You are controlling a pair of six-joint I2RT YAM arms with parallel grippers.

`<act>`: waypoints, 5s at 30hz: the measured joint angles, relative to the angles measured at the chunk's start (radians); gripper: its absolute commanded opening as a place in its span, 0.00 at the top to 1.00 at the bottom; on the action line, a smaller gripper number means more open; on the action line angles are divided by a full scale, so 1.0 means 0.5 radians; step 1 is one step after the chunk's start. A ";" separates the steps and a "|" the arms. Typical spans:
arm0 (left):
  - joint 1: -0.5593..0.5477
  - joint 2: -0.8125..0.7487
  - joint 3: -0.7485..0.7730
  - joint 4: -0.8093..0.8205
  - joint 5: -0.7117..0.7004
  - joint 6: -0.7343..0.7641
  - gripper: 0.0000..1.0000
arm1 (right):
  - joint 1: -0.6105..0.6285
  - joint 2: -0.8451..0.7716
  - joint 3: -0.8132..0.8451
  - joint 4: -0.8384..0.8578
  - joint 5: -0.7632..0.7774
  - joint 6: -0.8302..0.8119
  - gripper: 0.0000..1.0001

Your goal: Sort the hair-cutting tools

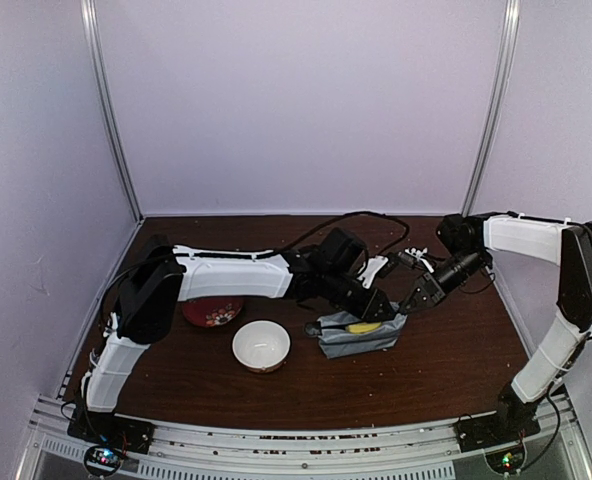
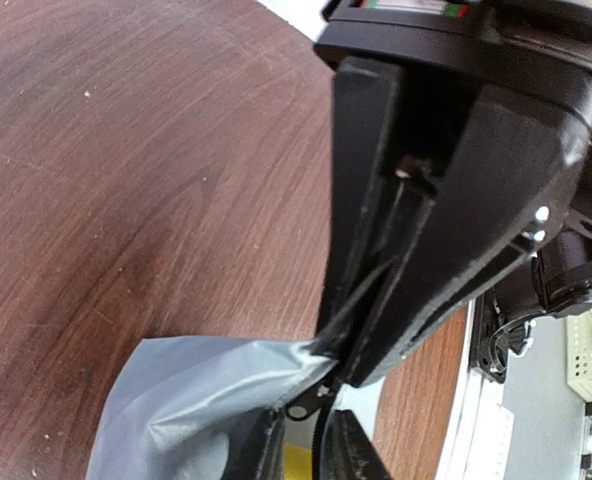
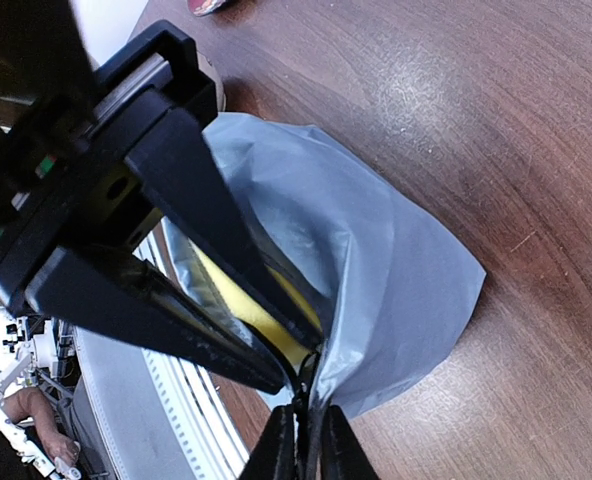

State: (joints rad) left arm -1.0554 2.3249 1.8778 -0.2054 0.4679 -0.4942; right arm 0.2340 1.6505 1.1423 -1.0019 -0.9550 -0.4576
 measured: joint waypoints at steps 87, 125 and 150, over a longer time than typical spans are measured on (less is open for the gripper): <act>0.061 -0.079 -0.236 0.367 0.277 -0.201 0.83 | -0.009 0.230 0.129 -0.323 -0.229 -0.299 0.94; 0.066 -0.046 -0.294 0.459 0.288 -0.236 0.93 | -0.081 0.230 0.130 -0.320 -0.210 -0.265 0.66; 0.065 -0.046 -0.252 0.347 0.282 -0.211 0.71 | -0.055 0.327 0.133 -0.294 -0.254 -0.224 1.00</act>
State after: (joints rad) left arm -1.0229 2.3020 1.7519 -0.0319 0.6090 -0.5999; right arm 0.2066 1.8141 1.2087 -1.1492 -1.0821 -0.5697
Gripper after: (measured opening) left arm 0.267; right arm 0.039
